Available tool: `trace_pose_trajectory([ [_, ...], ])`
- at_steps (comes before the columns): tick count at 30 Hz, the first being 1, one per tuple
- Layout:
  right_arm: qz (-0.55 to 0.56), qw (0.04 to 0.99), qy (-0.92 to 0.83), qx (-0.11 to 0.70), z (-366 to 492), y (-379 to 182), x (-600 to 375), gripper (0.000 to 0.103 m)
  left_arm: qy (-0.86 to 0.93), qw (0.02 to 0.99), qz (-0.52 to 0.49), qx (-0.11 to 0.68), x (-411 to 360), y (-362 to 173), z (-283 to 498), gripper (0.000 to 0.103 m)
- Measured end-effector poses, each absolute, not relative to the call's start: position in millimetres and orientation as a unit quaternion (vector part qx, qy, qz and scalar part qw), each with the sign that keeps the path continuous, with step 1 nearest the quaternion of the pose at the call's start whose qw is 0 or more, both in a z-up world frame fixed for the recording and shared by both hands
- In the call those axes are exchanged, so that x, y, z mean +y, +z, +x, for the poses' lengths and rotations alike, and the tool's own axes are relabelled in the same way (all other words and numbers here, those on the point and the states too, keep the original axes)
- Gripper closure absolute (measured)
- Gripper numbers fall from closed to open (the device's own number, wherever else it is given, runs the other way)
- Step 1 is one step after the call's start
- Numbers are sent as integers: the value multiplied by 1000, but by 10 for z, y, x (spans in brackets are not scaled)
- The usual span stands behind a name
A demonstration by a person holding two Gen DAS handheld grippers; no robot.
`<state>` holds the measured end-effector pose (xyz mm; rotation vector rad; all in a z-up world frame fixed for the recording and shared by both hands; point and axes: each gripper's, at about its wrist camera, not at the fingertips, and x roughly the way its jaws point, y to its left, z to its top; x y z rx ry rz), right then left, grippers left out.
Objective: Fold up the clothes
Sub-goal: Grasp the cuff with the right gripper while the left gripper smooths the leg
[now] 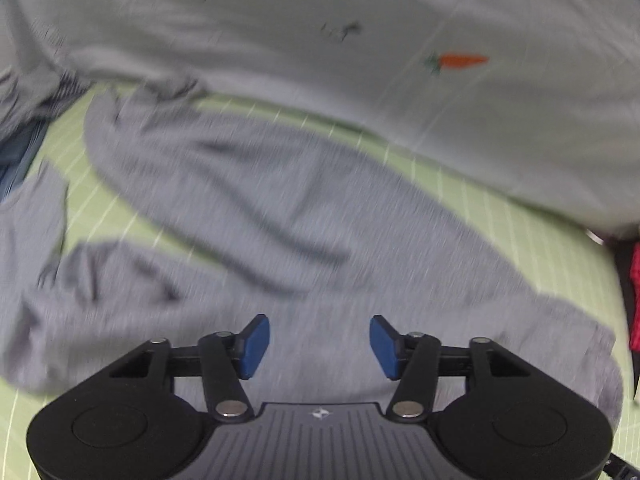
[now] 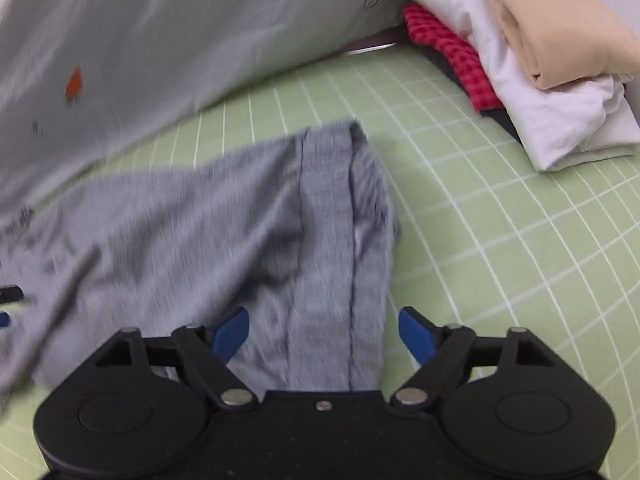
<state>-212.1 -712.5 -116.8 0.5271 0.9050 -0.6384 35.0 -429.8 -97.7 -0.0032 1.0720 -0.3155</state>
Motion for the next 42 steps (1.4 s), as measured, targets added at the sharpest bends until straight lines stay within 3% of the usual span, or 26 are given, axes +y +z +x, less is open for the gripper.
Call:
trace_pose_trajectory([
  [2, 205, 827, -291, 435, -2115, -1230, -6999, 20, -145, 838, -1, 526, -4204, -1043, 205, 43],
  [7, 134, 846, -291, 427, -2045, -1228, -6879, 33, -158, 829, 9, 536, -4134, -1034, -91, 43],
  [12, 86, 867, -288, 397, -1964, -1125, -6839, 34, -169, 827, 17, 536, -4210, -1008, -249, 40],
  [14, 74, 871, -294, 386, -1955, -1099, -6817, 27, -168, 827, 22, 536, -4244, -1009, -281, 34],
  [15, 63, 871, -301, 382, -1941, -1092, -6794, 15, -167, 827, 24, 536, -4260, -1014, -290, 29],
  [17, 45, 872, -313, 373, -1930, -1083, -6758, 0, -165, 828, 28, 535, -4291, -1024, -304, 20],
  [19, 60, 877, -305, 366, -1945, -1090, -6784, 0, -166, 826, 33, 537, -4313, -1050, -302, 12],
  [29, 96, 880, -267, 381, -1815, -1251, -6850, 0, -180, 808, 52, 559, -4429, -1205, -245, 10],
  [31, 108, 865, -281, 401, -1782, -1336, -6903, 2, -184, 806, 53, 561, -4440, -1216, -230, 10],
  [38, 145, 850, -289, 416, -1833, -1417, -7038, 46, -182, 804, 46, 564, -4394, -1215, -188, 10],
  [42, 146, 847, -282, 426, -1853, -1425, -7028, 43, -182, 807, 31, 560, -4335, -1155, -215, 10],
])
